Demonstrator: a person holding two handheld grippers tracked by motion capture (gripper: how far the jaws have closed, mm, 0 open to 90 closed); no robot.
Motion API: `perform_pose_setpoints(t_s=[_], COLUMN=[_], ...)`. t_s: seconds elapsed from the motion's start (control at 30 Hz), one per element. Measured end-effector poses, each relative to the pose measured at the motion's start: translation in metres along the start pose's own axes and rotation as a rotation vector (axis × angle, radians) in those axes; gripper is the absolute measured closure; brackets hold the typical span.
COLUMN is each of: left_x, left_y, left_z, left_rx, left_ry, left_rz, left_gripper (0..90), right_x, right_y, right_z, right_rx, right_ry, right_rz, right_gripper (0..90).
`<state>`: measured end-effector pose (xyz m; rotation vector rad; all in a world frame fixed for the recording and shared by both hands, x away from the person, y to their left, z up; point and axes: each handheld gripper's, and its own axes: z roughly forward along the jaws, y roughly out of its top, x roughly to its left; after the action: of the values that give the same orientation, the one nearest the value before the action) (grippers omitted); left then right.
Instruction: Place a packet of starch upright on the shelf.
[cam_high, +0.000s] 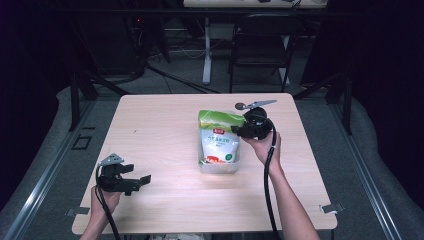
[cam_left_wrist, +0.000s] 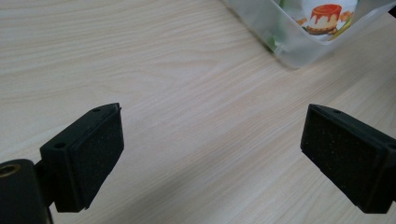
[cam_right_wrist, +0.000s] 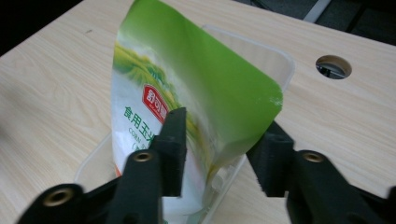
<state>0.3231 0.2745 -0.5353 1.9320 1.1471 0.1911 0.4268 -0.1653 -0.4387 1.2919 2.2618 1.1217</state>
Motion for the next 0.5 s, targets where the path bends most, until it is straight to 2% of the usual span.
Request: perform_pose_setpoints(t_s=[0.2,0.23,0.3,0.33,0.5], left_x=[0.000,0.000,-0.001,-0.001,-0.001], left_y=[0.000,0.000,0.000,0.000,0.000], left_z=[-0.001,-0.001,0.000,0.000,0.000], left_rx=[-0.004,-0.007,-0.004,-0.005,-0.007], left_ry=[-0.012,-0.012,-0.015,-0.015,-0.012], left_rz=[-0.006,-0.006,-0.006,-0.005,-0.006], left_gripper=[6.0,6.0,6.0,6.0,6.0], right_x=[0.003,0.005,0.006,0.006,0.008], right_y=[0.002,0.002,0.001,0.000,-0.006], right_z=[-0.024,-0.030,-0.039,-0.044,-0.069], right_rx=[-0.014,-0.013,-0.024,-0.029,-0.021], right_ry=[0.025,0.024,0.032,0.038,0.046], right_rz=[-0.028,-0.027,-0.040,-0.043,-0.079], right_gripper=[30.8,22.4,20.2,16.1,11.9])
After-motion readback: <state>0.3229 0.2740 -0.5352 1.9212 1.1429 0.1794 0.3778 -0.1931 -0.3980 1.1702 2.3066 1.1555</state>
